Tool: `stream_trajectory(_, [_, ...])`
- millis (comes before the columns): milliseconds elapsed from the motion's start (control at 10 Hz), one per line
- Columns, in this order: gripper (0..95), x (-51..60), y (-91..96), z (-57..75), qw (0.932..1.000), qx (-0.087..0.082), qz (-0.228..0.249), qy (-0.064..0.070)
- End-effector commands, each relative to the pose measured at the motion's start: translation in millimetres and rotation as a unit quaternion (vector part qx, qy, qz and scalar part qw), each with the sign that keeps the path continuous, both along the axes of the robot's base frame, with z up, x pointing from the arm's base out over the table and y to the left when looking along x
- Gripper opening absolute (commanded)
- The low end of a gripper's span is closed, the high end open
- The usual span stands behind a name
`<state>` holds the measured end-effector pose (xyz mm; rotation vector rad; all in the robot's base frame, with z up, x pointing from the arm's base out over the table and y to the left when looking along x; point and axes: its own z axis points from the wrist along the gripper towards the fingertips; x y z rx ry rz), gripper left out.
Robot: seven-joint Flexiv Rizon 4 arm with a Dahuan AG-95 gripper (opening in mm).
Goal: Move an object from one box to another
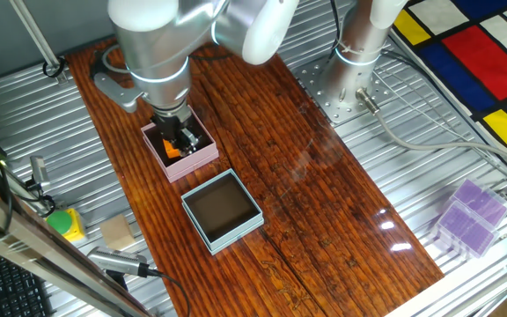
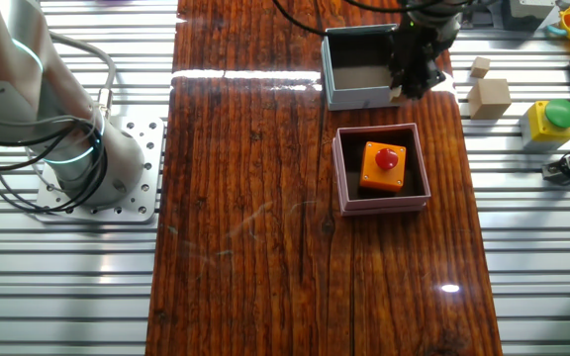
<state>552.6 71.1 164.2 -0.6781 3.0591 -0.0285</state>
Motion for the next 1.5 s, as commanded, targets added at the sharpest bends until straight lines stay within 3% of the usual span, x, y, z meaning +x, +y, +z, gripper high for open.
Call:
stream_trajectory(100, [0.0,0.2,-0.3,-0.1,1.0000,0.001,-0.008,0.001])
stream_trajectory(200, [0.0,0.2,-0.3,-0.1,0.9999,0.000,-0.015,0.002])
stream_trajectory(500, [0.0,-12.4,51.0,-4.2,0.9987,-0.005,-0.051,0.000])
stream_trajectory(700, [0.0,-15.7,83.3,-17.9,0.9977,-0.005,-0.068,-0.001])
stream_trajectory(1100, [0.0,-18.4,93.1,-55.1,0.9981,0.000,-0.061,-0.008])
stream_trajectory(1300, [0.0,-19.3,92.8,-63.3,0.9989,0.000,-0.047,-0.010])
stream_trajectory(1500, [38.0,-18.9,91.4,-62.5,0.9998,0.000,-0.017,-0.013])
